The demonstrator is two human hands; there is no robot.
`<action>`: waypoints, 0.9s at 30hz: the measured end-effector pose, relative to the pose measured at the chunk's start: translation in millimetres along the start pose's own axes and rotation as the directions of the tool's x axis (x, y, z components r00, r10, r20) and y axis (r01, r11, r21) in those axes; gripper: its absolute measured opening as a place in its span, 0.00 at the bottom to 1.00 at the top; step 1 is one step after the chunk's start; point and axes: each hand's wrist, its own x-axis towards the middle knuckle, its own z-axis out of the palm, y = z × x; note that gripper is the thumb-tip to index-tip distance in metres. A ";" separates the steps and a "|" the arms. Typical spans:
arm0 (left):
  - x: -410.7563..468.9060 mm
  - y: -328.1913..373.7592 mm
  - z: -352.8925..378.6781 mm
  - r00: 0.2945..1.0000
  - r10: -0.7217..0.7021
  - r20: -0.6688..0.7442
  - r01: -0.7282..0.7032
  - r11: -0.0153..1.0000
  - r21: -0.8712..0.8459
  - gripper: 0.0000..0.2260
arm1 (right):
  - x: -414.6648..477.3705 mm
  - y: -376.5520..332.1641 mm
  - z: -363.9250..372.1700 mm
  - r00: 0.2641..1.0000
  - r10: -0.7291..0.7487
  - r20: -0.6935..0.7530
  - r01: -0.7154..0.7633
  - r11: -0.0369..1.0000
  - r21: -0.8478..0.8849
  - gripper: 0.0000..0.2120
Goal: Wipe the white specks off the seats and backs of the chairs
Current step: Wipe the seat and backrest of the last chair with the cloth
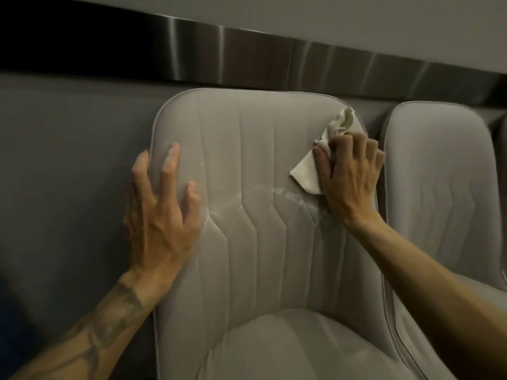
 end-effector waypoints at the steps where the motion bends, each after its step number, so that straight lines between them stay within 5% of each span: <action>1: -0.2 0.2 -0.1 1.000 0.007 -0.004 -0.007 1.000 0.001 0.25 | 9.4 2.2 0.0 1.000 0.006 -0.015 -0.006 1.000 0.001 0.17; 7: 1.5 -1.4 3.9 1.000 0.020 -0.005 -0.020 1.000 0.015 0.25 | 70.0 -2.6 12.1 0.984 0.178 -0.006 -0.178 0.984 0.023 0.22; 14: 1.3 -1.6 5.7 1.000 0.027 -0.008 -0.027 1.000 0.008 0.25 | -21.3 10.0 -4.9 1.000 -0.006 -0.009 0.005 1.000 -0.022 0.17; 22: 1.5 -1.0 7.2 1.000 0.024 -0.009 -0.024 1.000 0.015 0.25 | 36.4 -1.5 11.6 0.994 0.092 -0.058 -0.091 0.996 0.006 0.17; 27: 1.0 1.4 6.5 1.000 0.014 0.002 -0.014 1.000 0.012 0.25 | -45.6 8.8 3.6 0.992 -0.122 -0.045 0.122 0.993 -0.011 0.15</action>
